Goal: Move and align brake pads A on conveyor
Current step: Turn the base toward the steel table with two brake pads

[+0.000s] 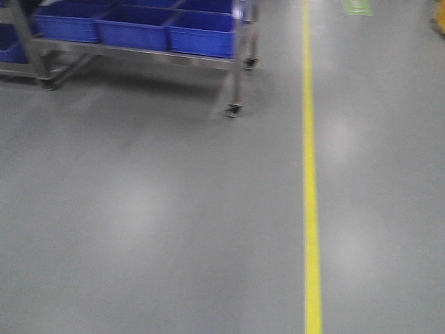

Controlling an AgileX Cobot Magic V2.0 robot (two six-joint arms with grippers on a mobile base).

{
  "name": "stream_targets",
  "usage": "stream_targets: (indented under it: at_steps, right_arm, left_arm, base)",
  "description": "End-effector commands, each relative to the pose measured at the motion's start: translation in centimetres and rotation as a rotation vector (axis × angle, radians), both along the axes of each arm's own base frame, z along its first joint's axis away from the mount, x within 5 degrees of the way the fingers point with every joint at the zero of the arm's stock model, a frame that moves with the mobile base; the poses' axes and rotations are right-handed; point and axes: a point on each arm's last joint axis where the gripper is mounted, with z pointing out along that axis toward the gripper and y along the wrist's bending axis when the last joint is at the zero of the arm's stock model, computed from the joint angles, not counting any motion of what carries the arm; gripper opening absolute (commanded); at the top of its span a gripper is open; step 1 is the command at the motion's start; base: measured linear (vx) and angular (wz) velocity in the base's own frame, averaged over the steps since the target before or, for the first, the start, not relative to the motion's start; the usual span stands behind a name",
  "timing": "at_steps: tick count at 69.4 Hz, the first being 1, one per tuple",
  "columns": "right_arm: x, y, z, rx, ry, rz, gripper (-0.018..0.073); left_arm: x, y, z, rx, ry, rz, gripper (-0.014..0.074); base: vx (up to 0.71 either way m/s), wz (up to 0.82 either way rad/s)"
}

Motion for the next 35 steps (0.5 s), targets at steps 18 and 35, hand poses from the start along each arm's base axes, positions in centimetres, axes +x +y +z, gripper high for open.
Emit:
stream_targets:
  at_steps: [18, 35]
  right_arm:
    - [0.2, -0.02, 1.44, -0.009, -0.091, -0.001, 0.0379]
    - [0.2, -0.03, 1.44, -0.012, -0.091, -0.001, 0.0379]
  left_arm:
    - [0.37, 0.0, 1.42, -0.013, -0.086, 0.005, 0.0443]
    - [0.35, 0.0, 1.43, -0.014, -0.087, 0.005, 0.0443]
  base:
    - [0.33, 0.96]
    - [0.27, 1.07]
